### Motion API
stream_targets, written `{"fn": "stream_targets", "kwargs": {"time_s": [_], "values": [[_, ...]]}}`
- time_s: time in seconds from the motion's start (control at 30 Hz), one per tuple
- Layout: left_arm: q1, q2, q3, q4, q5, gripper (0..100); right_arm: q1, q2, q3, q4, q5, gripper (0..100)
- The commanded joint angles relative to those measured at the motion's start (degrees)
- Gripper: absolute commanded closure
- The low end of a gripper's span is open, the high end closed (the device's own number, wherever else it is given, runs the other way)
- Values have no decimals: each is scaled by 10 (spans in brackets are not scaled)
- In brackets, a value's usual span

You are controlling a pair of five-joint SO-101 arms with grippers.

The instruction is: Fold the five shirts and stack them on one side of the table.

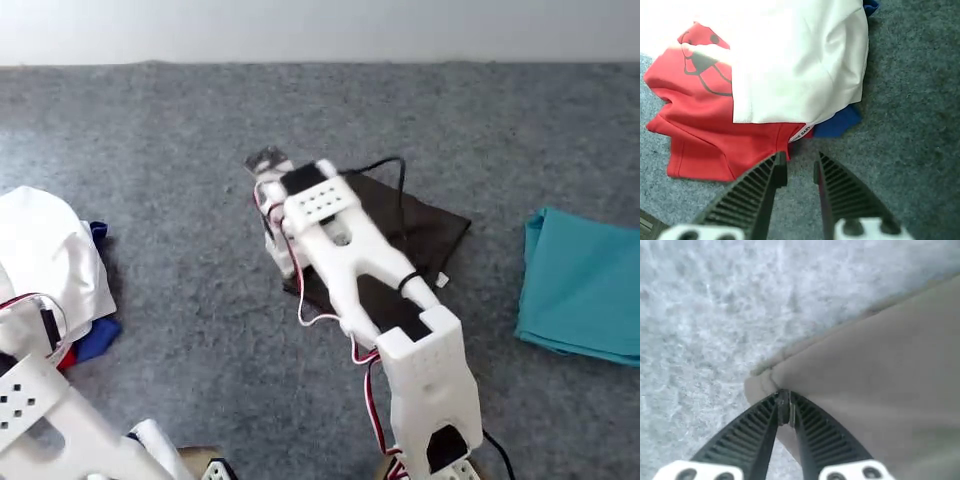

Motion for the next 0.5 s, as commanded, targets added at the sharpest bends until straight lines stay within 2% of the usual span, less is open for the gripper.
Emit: {"fn": "stream_targets", "kwargs": {"time_s": [0.0, 0.2, 0.27, 0.4, 0.47], "values": [[0, -2, -3, -5, -5, 902, 46, -51, -89, 62, -8, 990], [0, 1, -3, -8, -5, 902, 95, -64, -133, 138, -18, 985], [0, 2, -3, -9, -5, 902, 109, -66, -133, 138, -79, 954], [2, 2, -3, -10, -6, 902, 138, -66, -134, 138, -280, 797], [2, 2, -3, -10, -6, 902, 139, -68, -133, 141, -313, 693]]}}
